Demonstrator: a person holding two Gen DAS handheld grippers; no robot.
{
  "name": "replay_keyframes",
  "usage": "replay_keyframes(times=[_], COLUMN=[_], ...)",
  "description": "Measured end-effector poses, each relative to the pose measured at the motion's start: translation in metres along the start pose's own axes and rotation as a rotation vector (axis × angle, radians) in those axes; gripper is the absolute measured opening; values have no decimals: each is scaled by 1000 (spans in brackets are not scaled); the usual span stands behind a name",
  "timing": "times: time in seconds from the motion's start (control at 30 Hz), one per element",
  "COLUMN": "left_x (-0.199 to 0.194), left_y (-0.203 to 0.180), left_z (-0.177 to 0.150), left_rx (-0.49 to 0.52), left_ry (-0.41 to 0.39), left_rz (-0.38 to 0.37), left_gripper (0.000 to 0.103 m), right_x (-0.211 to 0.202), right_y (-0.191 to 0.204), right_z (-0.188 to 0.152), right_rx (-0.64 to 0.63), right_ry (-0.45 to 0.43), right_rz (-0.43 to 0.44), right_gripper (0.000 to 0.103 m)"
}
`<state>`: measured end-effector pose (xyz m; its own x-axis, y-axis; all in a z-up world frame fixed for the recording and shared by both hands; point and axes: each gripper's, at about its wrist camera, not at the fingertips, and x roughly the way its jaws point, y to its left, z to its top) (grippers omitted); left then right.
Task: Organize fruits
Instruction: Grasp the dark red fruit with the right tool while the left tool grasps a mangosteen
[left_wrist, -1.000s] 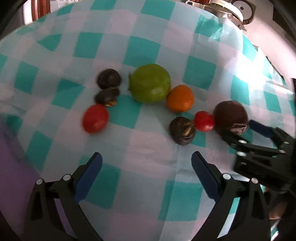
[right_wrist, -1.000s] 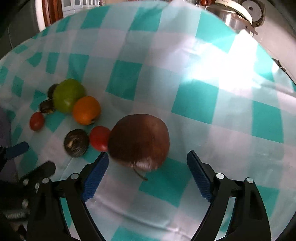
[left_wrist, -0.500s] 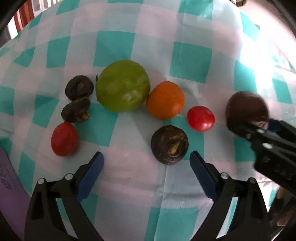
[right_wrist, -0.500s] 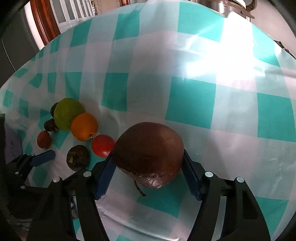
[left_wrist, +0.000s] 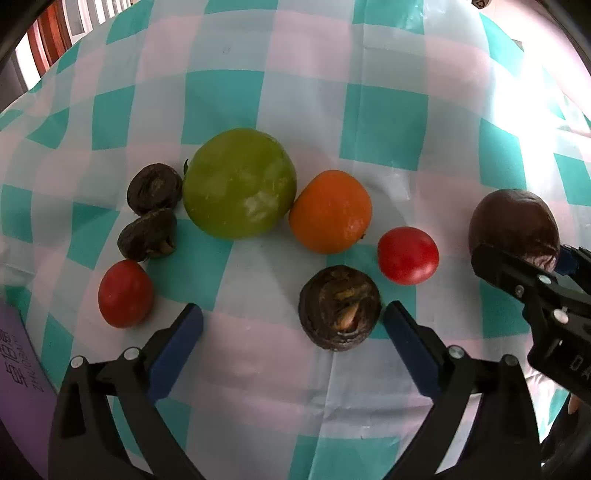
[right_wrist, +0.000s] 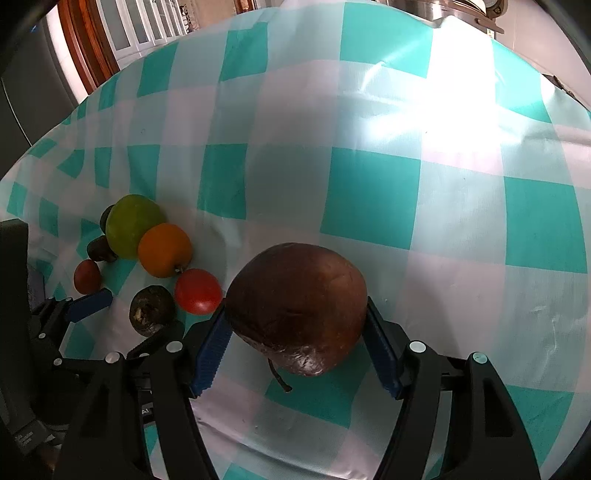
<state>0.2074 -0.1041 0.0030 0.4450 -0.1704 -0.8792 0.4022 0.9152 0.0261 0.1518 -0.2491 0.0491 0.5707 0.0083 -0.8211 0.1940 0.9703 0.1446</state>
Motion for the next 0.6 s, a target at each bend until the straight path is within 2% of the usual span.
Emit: replay_keyframes(times=[0.07,0.1,0.37,0.6], left_x=[-10,-12,-16,-32], left_y=[-3,-4,16,41], left_z=[2,4,7,-5], left_rx=[32,42,-89,-209], left_ry=[-34,-34,62,103], left_rz=[-14,-10,-124,-175], left_gripper=[52,40,40,40], right_x=[0,-1,-16,-35], right_y=[0,0,1,22], right_z=[0,-1,-5,-12], right_rx=[4,4,31,7], right_ry=[-2,-4,12,39], right_rz=[0,-1,14,30], right_gripper=[66,66,66,66])
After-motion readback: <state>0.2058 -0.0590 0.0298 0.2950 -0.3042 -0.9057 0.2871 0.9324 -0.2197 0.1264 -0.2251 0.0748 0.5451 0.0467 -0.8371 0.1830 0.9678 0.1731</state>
